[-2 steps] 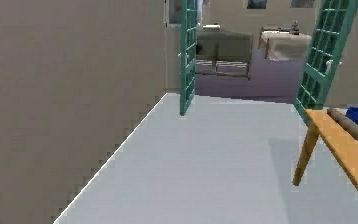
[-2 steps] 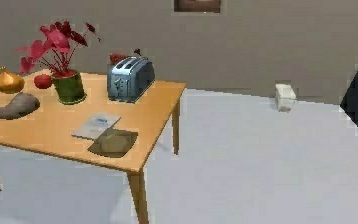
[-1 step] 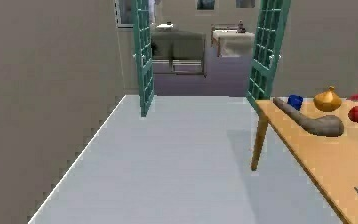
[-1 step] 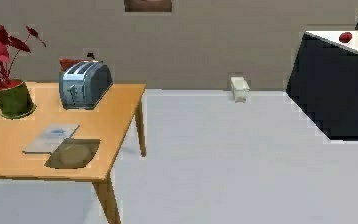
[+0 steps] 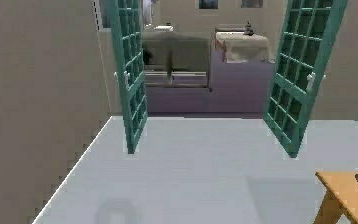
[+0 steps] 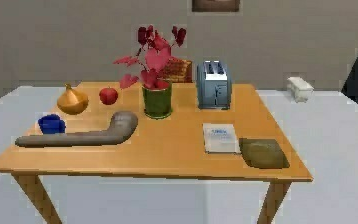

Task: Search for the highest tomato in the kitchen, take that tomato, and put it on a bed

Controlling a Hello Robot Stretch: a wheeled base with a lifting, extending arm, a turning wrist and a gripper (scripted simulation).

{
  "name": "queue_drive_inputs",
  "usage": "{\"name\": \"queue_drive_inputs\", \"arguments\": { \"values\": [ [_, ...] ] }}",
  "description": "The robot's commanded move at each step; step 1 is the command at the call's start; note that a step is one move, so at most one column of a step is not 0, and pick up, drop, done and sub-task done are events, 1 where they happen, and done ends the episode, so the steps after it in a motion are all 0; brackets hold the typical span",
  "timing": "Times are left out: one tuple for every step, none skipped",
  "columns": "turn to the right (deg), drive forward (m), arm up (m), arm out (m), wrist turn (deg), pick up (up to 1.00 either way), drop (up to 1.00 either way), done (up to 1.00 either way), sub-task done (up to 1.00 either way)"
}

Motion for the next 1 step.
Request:
{"name": "queue_drive_inputs", "arguments": {
  "values": [
    [45.0, 0.00, 0.00, 0.00, 0.0, 0.00, 0.00, 0.00, 0.00]
  ]
}}
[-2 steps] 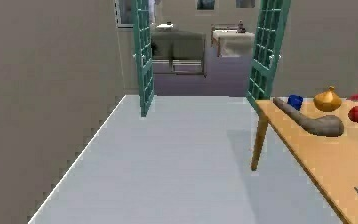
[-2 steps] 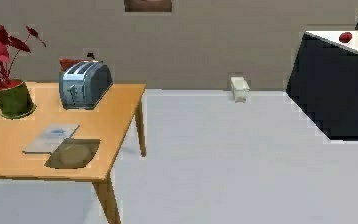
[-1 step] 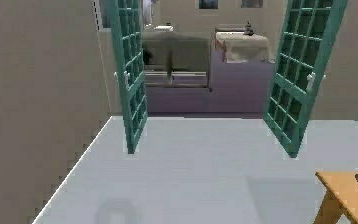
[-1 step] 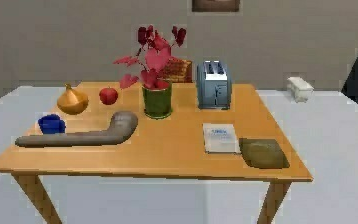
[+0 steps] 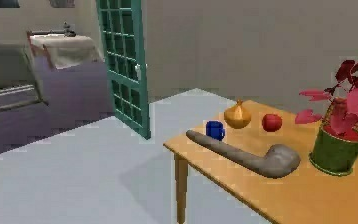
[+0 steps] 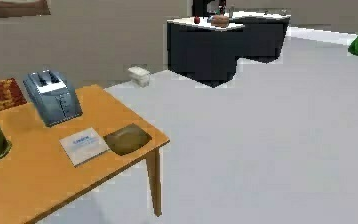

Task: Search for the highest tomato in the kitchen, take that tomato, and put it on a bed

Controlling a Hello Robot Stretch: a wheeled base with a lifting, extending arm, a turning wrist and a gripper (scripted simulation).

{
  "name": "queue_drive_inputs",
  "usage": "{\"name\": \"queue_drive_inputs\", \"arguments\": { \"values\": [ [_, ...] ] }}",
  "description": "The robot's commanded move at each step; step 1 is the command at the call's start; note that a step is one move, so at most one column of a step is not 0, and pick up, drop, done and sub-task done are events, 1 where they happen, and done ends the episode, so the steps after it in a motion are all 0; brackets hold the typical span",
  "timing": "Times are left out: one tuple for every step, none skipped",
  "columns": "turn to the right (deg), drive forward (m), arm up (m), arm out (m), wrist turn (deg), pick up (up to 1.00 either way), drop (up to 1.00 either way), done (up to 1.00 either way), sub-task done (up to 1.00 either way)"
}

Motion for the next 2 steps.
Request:
{"name": "queue_drive_inputs", "arguments": {
  "values": [
    [45.0, 0.00, 0.00, 0.00, 0.0, 0.00, 0.00, 0.00, 0.00],
    [45.0, 0.00, 0.00, 0.00, 0.0, 0.00, 0.00, 0.00, 0.00]
  ]
}}
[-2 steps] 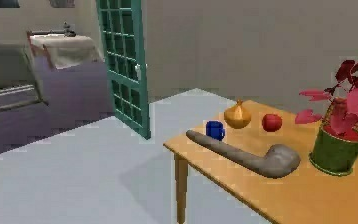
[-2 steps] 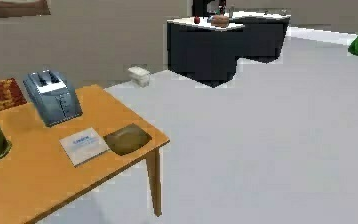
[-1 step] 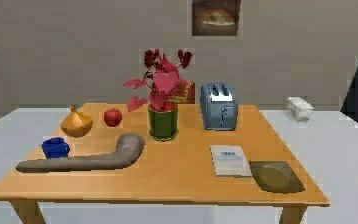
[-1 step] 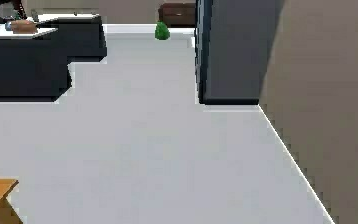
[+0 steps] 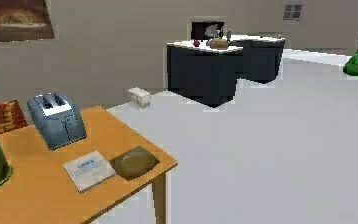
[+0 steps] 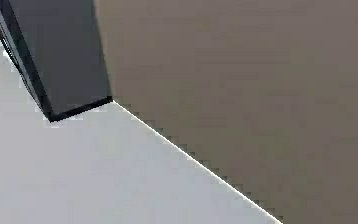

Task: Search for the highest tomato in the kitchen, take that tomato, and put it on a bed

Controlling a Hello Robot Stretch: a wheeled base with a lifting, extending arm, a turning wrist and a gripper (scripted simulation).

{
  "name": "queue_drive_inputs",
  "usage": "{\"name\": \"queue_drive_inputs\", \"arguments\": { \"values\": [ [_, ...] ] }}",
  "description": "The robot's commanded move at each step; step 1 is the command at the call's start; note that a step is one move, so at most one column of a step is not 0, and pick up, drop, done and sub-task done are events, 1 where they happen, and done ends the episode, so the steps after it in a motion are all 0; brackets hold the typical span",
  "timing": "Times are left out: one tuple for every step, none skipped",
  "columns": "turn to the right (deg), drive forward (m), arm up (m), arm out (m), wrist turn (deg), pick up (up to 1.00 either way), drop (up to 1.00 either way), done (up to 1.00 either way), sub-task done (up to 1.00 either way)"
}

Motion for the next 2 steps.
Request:
{"name": "queue_drive_inputs", "arguments": {
  "values": [
    [45.0, 0.00, 0.00, 0.00, 0.0, 0.00, 0.00, 0.00, 0.00],
    [0.0, 0.85, 0.00, 0.00, 0.0, 0.00, 0.00, 0.00, 0.00]
  ]
}}
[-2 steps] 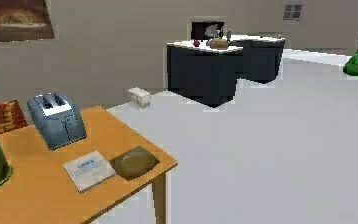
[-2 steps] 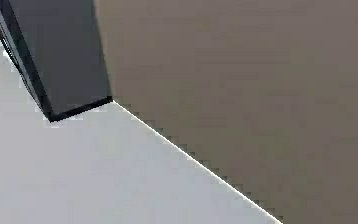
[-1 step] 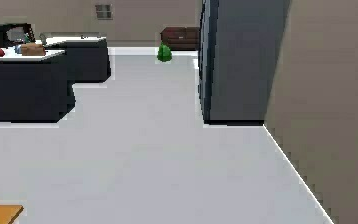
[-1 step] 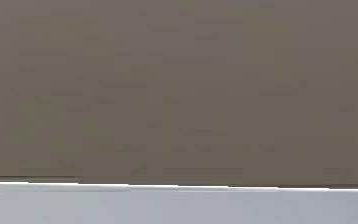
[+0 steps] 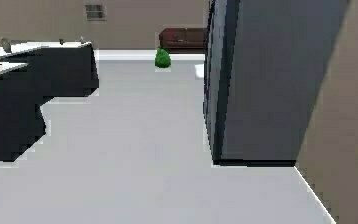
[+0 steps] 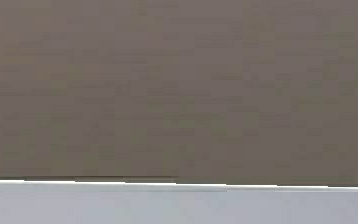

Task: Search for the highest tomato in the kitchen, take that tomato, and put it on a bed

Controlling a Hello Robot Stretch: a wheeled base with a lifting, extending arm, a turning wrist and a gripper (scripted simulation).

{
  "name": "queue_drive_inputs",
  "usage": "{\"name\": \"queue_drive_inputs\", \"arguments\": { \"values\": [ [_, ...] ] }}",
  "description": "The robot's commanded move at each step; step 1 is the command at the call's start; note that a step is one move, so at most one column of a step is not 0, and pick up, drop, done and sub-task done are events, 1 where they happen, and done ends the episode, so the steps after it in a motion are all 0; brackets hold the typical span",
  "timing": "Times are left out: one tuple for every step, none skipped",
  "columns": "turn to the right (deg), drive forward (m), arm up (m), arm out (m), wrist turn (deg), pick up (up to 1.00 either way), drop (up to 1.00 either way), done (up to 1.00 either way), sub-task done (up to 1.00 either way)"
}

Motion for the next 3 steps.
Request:
{"name": "queue_drive_inputs", "arguments": {
  "values": [
    [-39.0, 0.00, 0.00, 0.00, 0.0, 0.00, 0.00, 0.00, 0.00],
    [0.0, 0.45, 0.00, 0.00, 0.0, 0.00, 0.00, 0.00, 0.00],
    [-24.0, 0.00, 0.00, 0.00, 0.0, 0.00, 0.00, 0.00, 0.00]
  ]
}}
